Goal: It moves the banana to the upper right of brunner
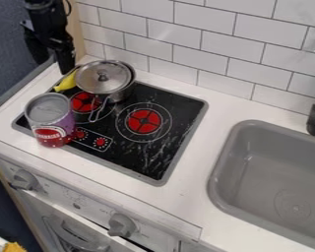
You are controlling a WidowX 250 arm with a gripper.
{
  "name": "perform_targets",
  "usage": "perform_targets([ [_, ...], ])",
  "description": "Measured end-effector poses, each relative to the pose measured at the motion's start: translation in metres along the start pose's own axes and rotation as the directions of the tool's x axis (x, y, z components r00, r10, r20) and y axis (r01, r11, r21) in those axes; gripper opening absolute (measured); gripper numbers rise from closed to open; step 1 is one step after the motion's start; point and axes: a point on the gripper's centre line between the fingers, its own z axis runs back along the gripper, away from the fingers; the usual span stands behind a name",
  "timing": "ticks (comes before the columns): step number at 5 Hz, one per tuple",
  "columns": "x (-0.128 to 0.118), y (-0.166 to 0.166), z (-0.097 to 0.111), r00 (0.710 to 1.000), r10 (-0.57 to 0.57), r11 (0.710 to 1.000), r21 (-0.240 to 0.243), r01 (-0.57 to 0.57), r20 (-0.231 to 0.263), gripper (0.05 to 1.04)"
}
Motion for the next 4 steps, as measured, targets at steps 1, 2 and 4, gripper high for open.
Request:
perform_targets([
  [1, -0.006, 0.010, -0.007, 0.999, -0.031, 0.997, 0.067, 0.032, -0.017, 1.001],
  [2, -0.005, 0.013, -0.034, 0.997, -0.036, 0.998, 0.057, 0.040, -0.072, 1.001],
  [4, 0.011, 0.008, -0.055, 0.990, -0.103, 0.992, 0.068, 0.110, -0.095, 1.001],
])
